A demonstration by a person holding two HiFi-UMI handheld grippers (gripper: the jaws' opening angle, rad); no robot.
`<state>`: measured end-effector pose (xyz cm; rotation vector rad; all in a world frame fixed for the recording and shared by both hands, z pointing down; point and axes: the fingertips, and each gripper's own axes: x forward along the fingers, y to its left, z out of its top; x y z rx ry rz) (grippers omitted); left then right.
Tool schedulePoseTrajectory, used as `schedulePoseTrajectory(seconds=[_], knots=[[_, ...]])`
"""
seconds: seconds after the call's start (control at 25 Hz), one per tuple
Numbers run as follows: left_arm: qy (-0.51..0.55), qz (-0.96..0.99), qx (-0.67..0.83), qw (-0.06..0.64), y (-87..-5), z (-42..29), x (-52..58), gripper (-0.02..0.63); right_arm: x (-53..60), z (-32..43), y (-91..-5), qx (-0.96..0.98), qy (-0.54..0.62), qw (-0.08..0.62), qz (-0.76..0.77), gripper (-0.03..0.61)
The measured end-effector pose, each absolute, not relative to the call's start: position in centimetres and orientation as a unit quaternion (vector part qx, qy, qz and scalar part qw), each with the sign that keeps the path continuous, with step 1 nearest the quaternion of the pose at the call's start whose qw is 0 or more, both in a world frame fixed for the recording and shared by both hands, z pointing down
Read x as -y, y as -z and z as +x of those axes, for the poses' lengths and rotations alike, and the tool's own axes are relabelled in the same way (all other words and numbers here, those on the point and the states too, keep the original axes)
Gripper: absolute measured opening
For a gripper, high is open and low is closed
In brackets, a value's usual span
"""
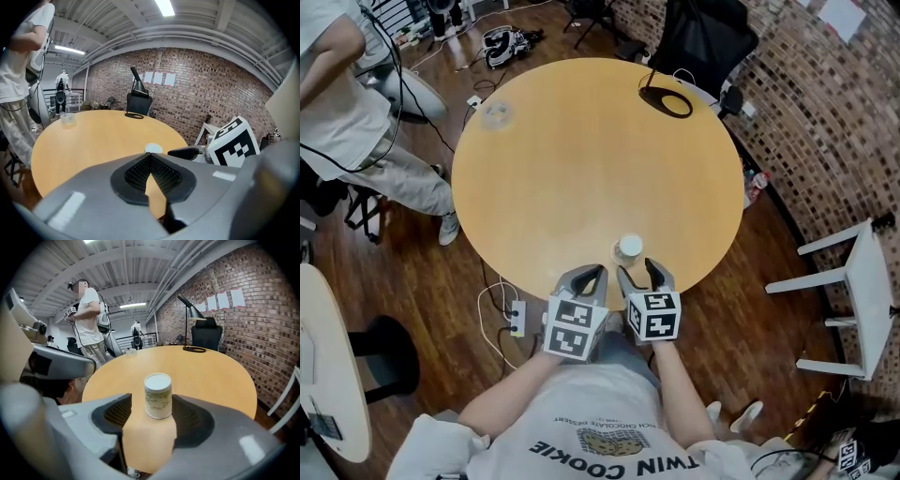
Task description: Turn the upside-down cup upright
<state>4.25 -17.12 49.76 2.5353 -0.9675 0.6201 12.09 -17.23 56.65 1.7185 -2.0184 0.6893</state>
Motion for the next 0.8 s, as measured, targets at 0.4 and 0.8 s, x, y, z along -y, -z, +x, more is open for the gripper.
schedulePoseTrajectory(seconds=[0.4,0.8], knots=[[-0.225,0.876,0.384,0.185,-50.2,6.0,21.8,0.006,21.2,13.5,-59.8,0.764,-0.219,0.221,0.565,0.278],[-0.227,0.857,0.418,0.197,-50.7,5.8,23.4,0.006,22.1,12.2,-61.2,0.805,-0.185,0.280,0.490,0.302]])
